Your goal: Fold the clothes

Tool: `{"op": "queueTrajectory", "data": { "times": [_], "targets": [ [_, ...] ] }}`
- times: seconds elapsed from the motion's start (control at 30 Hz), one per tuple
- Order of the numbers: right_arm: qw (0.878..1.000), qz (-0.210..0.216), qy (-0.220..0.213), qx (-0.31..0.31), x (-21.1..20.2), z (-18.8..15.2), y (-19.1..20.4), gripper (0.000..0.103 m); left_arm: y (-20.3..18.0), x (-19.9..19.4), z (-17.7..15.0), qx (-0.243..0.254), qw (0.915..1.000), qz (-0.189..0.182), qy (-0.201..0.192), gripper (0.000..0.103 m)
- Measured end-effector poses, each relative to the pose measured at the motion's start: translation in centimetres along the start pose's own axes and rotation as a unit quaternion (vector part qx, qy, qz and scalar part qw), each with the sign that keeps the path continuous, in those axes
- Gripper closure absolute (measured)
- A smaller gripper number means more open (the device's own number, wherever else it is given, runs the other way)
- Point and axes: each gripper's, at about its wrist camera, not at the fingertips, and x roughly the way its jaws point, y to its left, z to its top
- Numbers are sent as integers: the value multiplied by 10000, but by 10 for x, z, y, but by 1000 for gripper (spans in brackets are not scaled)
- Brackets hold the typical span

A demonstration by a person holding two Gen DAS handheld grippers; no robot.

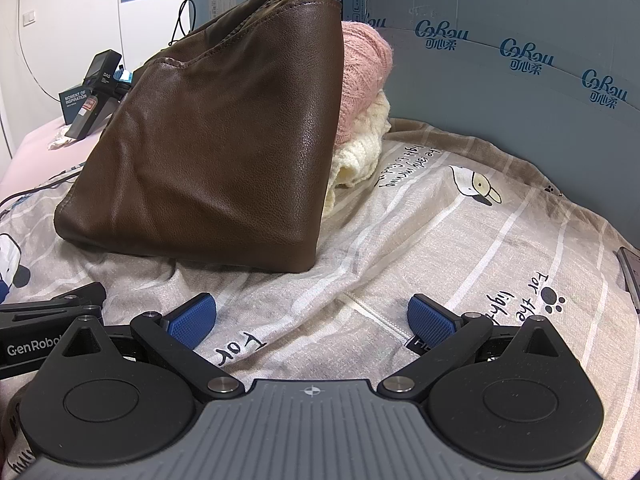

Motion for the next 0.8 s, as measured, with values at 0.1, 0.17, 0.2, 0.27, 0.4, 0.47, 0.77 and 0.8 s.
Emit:
{"op": "queueTrajectory", "data": {
  "times": [0.1,0.17,0.2,0.27,0.4,0.47,0.77,0.8],
  "targets": [
    [10000,0,1,0,0,0,0,0,0,0,0,-3,10000,-1,1,0],
    [10000,-1,2,-2,0,0,0,0,0,0,0,-9,10000,-6,2,0],
    [10000,-1,2,-3,0,0,0,0,0,0,0,-12,10000,-8,3,0],
    [10000,-1,2,-2,0,0,0,0,0,0,0,-15,10000,-12,3,0],
    [10000,-1,2,-5,0,0,0,0,0,-1,0,-23,10000,-16,2,0],
    [10000,-1,2,-5,0,0,0,0,0,-1,0,-26,10000,-18,1,0],
    [10000,-3,2,-4,-1,0,0,0,1,-1,0,-33,10000,-23,-2,0],
    [10000,-4,2,-4,-1,0,0,0,1,-1,0,-33,10000,-23,-2,0]
  ]
}}
